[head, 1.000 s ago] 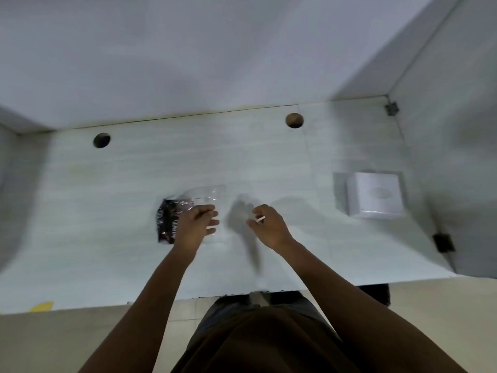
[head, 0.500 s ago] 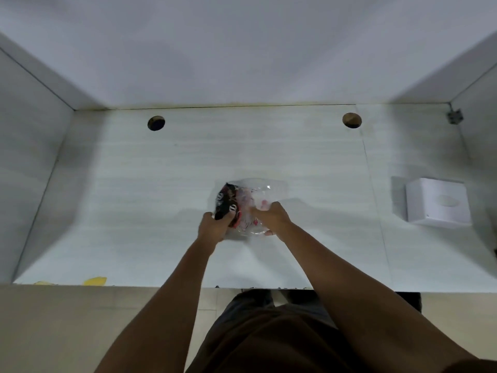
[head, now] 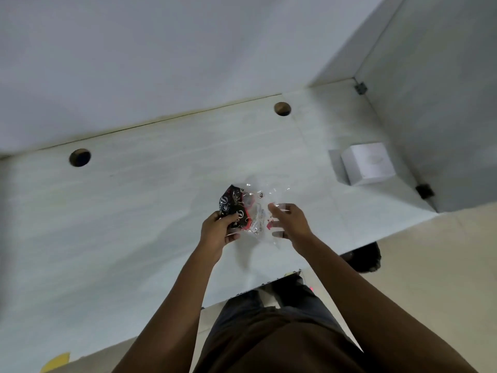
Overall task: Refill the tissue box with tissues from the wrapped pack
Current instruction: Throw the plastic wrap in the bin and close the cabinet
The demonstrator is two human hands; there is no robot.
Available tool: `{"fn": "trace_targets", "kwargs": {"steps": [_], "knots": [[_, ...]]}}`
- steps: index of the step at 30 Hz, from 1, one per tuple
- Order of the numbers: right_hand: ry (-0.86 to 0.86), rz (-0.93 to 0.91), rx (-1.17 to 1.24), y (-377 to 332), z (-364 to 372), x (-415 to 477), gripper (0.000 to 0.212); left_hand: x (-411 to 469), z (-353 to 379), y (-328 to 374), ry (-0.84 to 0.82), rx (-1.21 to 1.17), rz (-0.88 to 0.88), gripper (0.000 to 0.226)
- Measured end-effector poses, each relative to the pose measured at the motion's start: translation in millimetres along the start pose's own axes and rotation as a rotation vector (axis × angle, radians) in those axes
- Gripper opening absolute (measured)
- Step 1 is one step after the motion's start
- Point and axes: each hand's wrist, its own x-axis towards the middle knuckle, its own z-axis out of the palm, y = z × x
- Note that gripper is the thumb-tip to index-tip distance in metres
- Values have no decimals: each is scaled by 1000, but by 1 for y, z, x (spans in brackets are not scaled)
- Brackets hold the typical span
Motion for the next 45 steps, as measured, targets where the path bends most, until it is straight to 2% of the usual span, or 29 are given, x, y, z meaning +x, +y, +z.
{"fn": "trace_targets", "kwargs": {"steps": [2, 3, 5, 8, 10, 11, 13, 14, 16, 18, 21, 24, 27, 30, 35, 40, 43, 44, 45], "knots": [[0, 86, 157, 6, -28, -6, 73, -2, 23, -2, -78, 50, -8, 20], [-28, 98, 183, 10, -42, -11, 75, -4, 35, -4, -119, 86, -16, 20], [-37, 41, 179, 21, -66, -24, 65, -9, 58, -11, -206, 156, -34, 21], [114, -110, -26, 42, -94, -42, 49, -23, 96, -25, -362, 177, -93, 17], [214, -122, -170, 56, -106, -50, 27, -33, 125, -38, -423, 164, -121, 13], [239, -84, -138, 61, -112, -56, 17, -37, 141, -47, -423, 171, -111, 13], [177, -20, -47, 75, -120, -69, 10, -41, 167, -70, -339, 292, 8, 13], [142, -46, -21, 81, -126, -76, 12, -42, 178, -81, -276, 418, 112, 16], [99, -13, 124, 96, -151, -90, 34, -49, 202, -109, -178, 675, 296, 24], [80, 62, 334, 108, -179, -101, 45, -59, 220, -136, -212, 784, 365, 24], [106, 51, 282, 134, -227, -104, 33, -69, 245, -179, -365, 785, 285, 20], [242, 133, 166, 173, -281, -94, 25, -72, 269, -226, -416, 622, 78, 15], [386, 255, 93, 216, -330, -60, 20, -52, 285, -267, -351, 553, -28, 8], [488, 361, -63, 261, -366, -2, 32, -18, 292, -303, -256, 525, -69, 6], [553, 355, -318, 308, -397, 109, 24, 47, 299, -336, -181, 495, -92, 8], [544, 343, -320, 374, -422, 228, 57, 112, 304, -365, -143, 508, -78, 7], [570, 359, -203, 401, -428, 273, 110, 134, 312, -379, -129, 494, -86, 8], [575, 363, -202, 396, -425, 274, 122, 137, 314, -383, -128, 486, -89, 8], [583, 364, -218, 386, -421, 268, 124, 137, 317, -385, -130, 481, -93, 9]]}}
